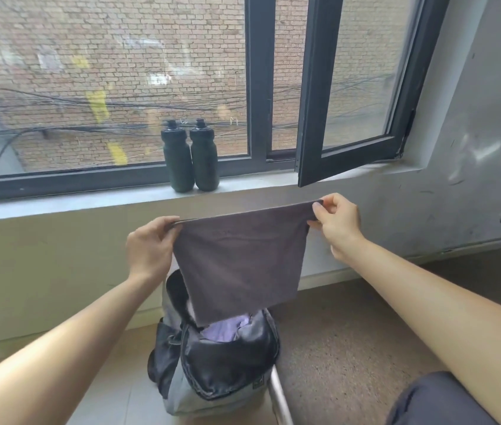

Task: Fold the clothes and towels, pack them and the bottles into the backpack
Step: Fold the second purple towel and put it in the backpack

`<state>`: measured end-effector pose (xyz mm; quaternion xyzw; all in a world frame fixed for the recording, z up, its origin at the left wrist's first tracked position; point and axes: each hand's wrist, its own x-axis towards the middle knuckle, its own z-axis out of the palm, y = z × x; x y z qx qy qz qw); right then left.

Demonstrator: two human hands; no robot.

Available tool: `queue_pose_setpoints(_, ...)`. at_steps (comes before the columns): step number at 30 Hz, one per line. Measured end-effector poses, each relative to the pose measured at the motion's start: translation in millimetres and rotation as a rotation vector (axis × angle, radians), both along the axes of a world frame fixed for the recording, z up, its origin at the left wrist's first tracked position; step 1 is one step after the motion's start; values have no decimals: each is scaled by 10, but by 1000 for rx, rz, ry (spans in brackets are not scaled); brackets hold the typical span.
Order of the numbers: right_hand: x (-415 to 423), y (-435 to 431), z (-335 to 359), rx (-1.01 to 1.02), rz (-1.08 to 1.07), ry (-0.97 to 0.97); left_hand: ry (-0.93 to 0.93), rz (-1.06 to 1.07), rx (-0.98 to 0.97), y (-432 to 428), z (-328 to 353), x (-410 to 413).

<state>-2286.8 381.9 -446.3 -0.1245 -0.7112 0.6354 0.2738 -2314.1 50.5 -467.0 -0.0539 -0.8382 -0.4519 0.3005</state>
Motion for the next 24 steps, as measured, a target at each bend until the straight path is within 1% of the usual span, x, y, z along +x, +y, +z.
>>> queue_pose_setpoints(1,-12,-10,10,26,0,22,42,38,1,8,39,7)
queue_pose_setpoints(2,-28,-14,6,69,14,4,51,63,12,4,57,4)
queue_pose_setpoints(3,-39,-9,-9,111,44,-47,15,63,20,-15,58,-15)
queue_pose_setpoints(5,-45,13,-62,160,79,-176,-129,24,-4,-95,-7,-60)
queue_pose_setpoints(7,-60,36,-86,194,35,-209,-213,3,-28,-147,-64,-64)
queue_pose_setpoints(10,-77,17,-58,237,-20,-189,-192,-36,124,-93,-21,-68)
queue_pose_setpoints(13,-86,29,-86,278,-53,-219,-216,-19,208,-28,8,-65)
queue_pose_setpoints(16,-79,9,-88,223,-57,-245,-251,50,230,1,35,-50)
queue_pose_setpoints(19,-31,-82,-42,176,-11,-267,-293,56,267,50,95,-27)
queue_pose_setpoints(21,36,-169,3,117,82,-260,-320,-9,306,97,128,6)
queue_pose_setpoints(24,167,-366,116,54,298,-241,-376,-204,387,246,182,101)
